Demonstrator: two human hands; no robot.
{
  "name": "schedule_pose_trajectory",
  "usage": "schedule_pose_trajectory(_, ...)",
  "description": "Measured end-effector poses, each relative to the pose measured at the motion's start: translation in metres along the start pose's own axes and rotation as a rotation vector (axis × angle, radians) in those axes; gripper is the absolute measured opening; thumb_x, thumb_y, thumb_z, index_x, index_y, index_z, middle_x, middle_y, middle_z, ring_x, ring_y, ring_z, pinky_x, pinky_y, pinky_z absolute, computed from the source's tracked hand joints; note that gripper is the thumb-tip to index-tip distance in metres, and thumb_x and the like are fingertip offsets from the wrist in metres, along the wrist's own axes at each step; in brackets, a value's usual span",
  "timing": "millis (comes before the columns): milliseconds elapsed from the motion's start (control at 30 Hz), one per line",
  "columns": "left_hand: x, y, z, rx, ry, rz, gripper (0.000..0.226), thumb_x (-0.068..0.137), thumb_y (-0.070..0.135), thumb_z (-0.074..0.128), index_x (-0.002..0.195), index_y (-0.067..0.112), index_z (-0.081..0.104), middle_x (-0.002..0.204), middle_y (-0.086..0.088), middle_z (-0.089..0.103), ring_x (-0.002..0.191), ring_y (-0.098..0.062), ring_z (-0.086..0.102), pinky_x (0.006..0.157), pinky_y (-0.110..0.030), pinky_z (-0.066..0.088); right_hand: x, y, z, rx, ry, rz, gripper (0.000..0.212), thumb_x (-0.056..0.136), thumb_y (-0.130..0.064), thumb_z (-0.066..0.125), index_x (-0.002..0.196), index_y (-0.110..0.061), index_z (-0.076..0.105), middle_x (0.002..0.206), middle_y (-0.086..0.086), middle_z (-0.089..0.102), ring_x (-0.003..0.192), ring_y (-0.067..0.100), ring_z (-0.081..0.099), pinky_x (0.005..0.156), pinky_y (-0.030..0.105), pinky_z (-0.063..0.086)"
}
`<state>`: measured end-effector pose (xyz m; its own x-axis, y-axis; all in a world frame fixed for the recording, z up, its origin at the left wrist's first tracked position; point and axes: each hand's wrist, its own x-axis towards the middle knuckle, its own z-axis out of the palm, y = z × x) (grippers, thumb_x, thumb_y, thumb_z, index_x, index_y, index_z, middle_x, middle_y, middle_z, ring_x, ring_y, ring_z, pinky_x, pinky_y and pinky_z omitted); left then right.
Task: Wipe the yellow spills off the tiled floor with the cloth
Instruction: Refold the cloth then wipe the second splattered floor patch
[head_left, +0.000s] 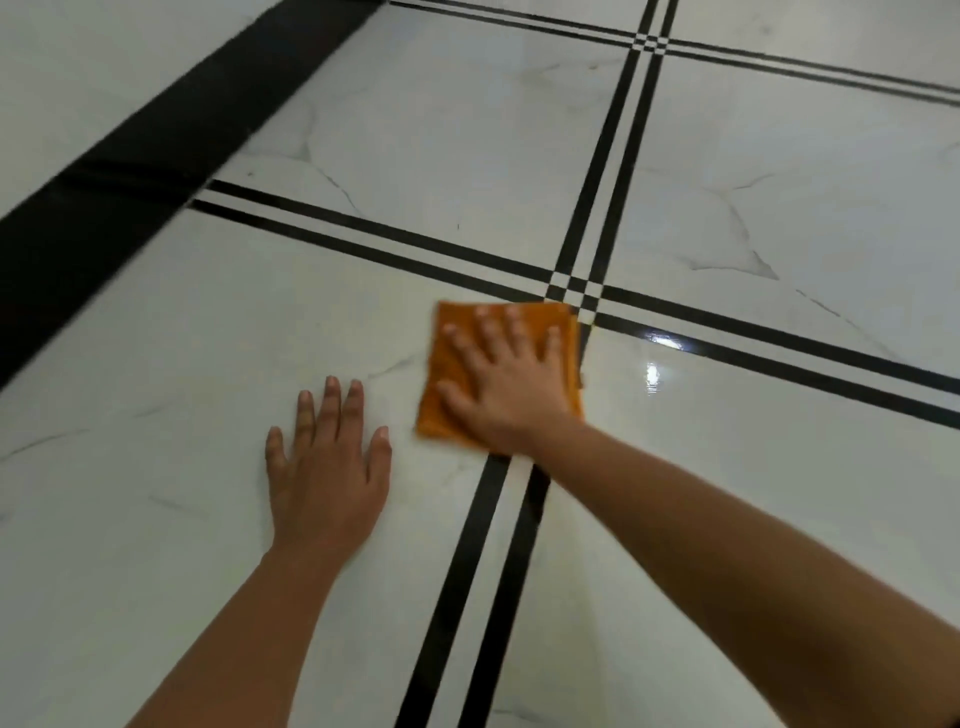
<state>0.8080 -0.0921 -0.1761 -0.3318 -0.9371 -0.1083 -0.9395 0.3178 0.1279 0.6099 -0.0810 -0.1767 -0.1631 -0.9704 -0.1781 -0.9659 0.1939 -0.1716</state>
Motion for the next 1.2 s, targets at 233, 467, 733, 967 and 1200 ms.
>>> schedule_pose_trajectory(233,-0.006,-0.014,0.000,-0.021,0.002,-0.001,0.058,0.095,0.045,0.013,0.149,0.024,0.003,0.157,-0.001,0.002,0.144,-0.021,0.001,0.113,-0.048,0.004,-0.007,0.067,-0.006,0.017,0.049,0.358,0.070,0.085,-0.074,0.007,0.147,-0.044,-0.006,0.159,-0.004,-0.008,0.145,0.026,-0.012,0.112,0.060,-0.006)
schedule_pose_trajectory(467,-0.020,-0.014,0.005,-0.007,-0.005,0.037,0.063,0.091,0.051,0.004,0.149,0.025,0.005,0.157,-0.001,0.003,0.144,-0.021,0.001,0.113,-0.047,0.005,-0.064,-0.004,0.013,-0.061,0.013,-0.258,0.062,0.086,-0.071,0.011,0.143,-0.051,-0.007,0.158,-0.012,-0.009,0.144,0.017,-0.015,0.112,0.055,-0.010)
schedule_pose_trajectory(733,-0.031,0.002,0.010,-0.024,0.001,0.115,0.072,0.082,0.054,-0.005,0.148,0.027,0.004,0.157,0.001,0.000,0.144,-0.020,-0.001,0.113,-0.045,0.006,-0.035,0.011,0.006,0.014,0.042,0.199,0.068,0.087,-0.071,0.013,0.147,-0.043,-0.005,0.159,-0.003,-0.010,0.144,0.026,-0.015,0.111,0.062,-0.008)
schedule_pose_trajectory(967,-0.058,0.001,0.008,-0.022,-0.036,0.085,0.073,0.081,0.054,-0.006,0.148,0.027,0.003,0.157,0.001,0.000,0.144,-0.020,-0.002,0.113,-0.044,0.007,-0.049,0.055,-0.001,-0.010,0.023,0.159,0.069,0.083,-0.075,0.005,0.145,-0.047,-0.007,0.159,-0.007,-0.008,0.145,0.023,-0.012,0.112,0.059,-0.005)
schedule_pose_trajectory(1200,-0.096,-0.014,0.009,-0.007,-0.042,0.010,0.070,0.084,0.053,0.000,0.148,0.026,0.010,0.157,-0.001,0.008,0.144,-0.022,0.005,0.111,-0.049,0.013,-0.160,-0.045,0.036,0.035,0.040,-0.192,0.067,0.087,-0.072,0.014,0.148,-0.044,0.009,0.159,-0.002,0.006,0.145,0.029,-0.002,0.111,0.059,-0.005)
